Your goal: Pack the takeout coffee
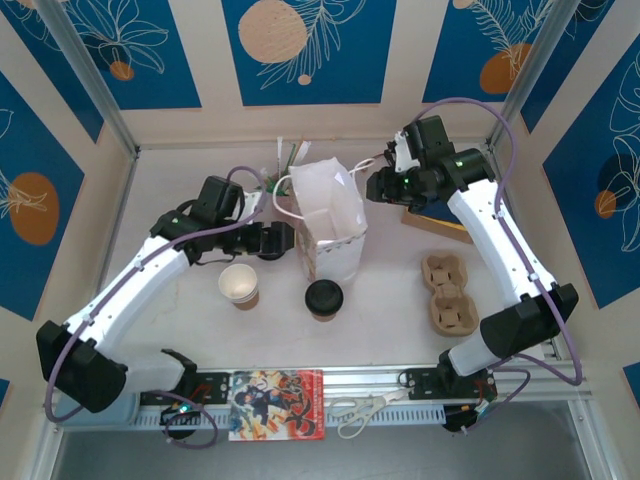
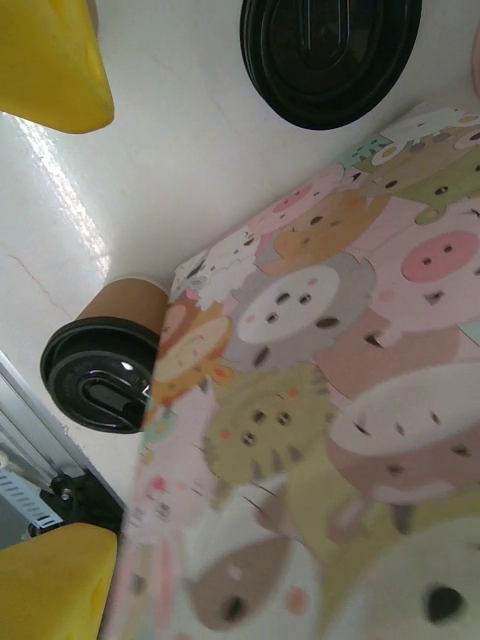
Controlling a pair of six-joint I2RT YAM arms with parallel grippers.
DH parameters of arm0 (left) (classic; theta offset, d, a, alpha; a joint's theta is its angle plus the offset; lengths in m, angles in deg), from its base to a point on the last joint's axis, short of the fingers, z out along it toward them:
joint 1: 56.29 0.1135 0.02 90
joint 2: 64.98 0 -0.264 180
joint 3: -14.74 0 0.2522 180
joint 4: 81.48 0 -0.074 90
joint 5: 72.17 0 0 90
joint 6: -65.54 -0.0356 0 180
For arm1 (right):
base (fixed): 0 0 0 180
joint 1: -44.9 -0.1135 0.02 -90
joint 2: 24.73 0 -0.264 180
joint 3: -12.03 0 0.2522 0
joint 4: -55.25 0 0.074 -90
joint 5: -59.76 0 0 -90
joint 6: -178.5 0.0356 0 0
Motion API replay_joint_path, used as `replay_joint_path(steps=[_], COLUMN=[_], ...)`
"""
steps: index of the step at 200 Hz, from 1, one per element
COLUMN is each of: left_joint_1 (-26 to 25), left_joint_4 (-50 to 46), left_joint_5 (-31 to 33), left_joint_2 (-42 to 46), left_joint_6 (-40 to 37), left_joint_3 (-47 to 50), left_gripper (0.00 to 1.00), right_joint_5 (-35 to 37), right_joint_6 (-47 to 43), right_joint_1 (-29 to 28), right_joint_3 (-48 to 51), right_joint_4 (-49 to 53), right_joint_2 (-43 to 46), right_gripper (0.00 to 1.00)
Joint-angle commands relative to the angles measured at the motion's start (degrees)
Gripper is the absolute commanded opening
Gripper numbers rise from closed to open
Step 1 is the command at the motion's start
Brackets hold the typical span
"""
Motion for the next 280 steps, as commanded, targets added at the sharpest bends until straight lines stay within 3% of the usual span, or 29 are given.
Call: replay_joint_path(steps=[1, 106, 181, 212, 234, 264, 280], left_joint_1=[-0.16, -0.24, -0.30, -0.46, -0.55, -0.97, -1.34], left_joint_4=[1.32, 2.55, 3.26, 3.96, 4.38, 4.97, 5.40], left_joint_5=[1.35, 2.54, 4.29, 4.12, 4.03, 3.38, 2.98], left_joint_2=[-1.36, -4.69, -8.64, -10.14, -10.28, -10.83, -11.31], left_joint_6=[0.62, -0.08, -1.57, -1.34, -1.05, -0.43, -0.16], left_joint_3=[1.20, 2.47, 3.06, 2.70, 2.60, 2.09, 1.59], left_gripper=[1.00, 1.00, 1.00, 1.00, 1.00, 1.00, 1.00], right_joint_5=[0.56, 9.16, 15.86, 16.25, 17.04, 18.91, 19.31], right_joint_6=[-0.55, 0.69, -1.01, -2.74, -3.49, -4.27, -4.70], right_joint_1=[-1.66, -12.03, -14.49, -14.40, -14.41, -14.13, -13.42], right_joint_3=[-1.91, 2.30, -4.88, -5.52, -6.11, -6.82, -7.01], right_joint_4=[2.00, -0.16, 3.43, 3.17, 3.40, 3.94, 4.44], right_joint_2=[1.27, 5.87, -4.77, -7.02, -7.68, -7.59, -7.50], right_gripper=[0.52, 0.58, 0.58, 0.46, 0.24, 0.15, 0.04])
